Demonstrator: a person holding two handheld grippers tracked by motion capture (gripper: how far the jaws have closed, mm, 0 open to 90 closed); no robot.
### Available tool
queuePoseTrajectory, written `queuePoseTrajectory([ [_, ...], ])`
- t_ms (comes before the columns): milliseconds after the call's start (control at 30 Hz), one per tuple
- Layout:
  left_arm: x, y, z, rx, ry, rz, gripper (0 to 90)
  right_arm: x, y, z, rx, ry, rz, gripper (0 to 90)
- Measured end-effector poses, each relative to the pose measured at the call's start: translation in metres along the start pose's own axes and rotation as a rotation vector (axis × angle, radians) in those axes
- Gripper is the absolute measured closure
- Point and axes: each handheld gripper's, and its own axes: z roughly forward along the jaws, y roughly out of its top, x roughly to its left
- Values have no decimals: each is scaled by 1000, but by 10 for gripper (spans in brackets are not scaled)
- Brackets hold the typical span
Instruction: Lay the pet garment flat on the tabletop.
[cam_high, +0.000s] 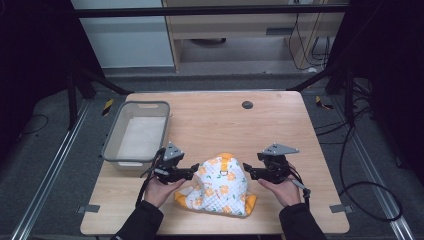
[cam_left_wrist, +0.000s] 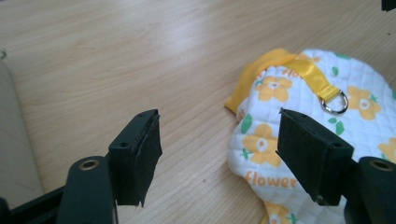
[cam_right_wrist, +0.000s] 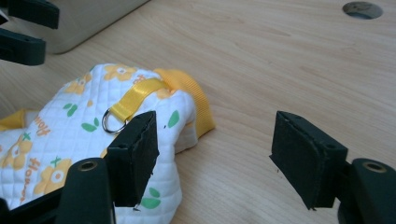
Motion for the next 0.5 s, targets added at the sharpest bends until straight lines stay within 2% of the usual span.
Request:
queuePoseTrajectory([
  [100, -2, -1, 8, 20, -10, 8, 303, 4, -2, 5, 21, 8, -22, 325],
  [300, -6, -4, 20, 48, -21, 17, 316, 11, -6, 14, 65, 32, -36, 351],
  [467, -9, -7, 30, 73, -41, 20, 348, 13, -10, 20, 86, 77, -35, 409],
  [500, -9, -9, 32, 84, -56, 20, 356, 14, -11, 22, 94, 85, -30, 420],
])
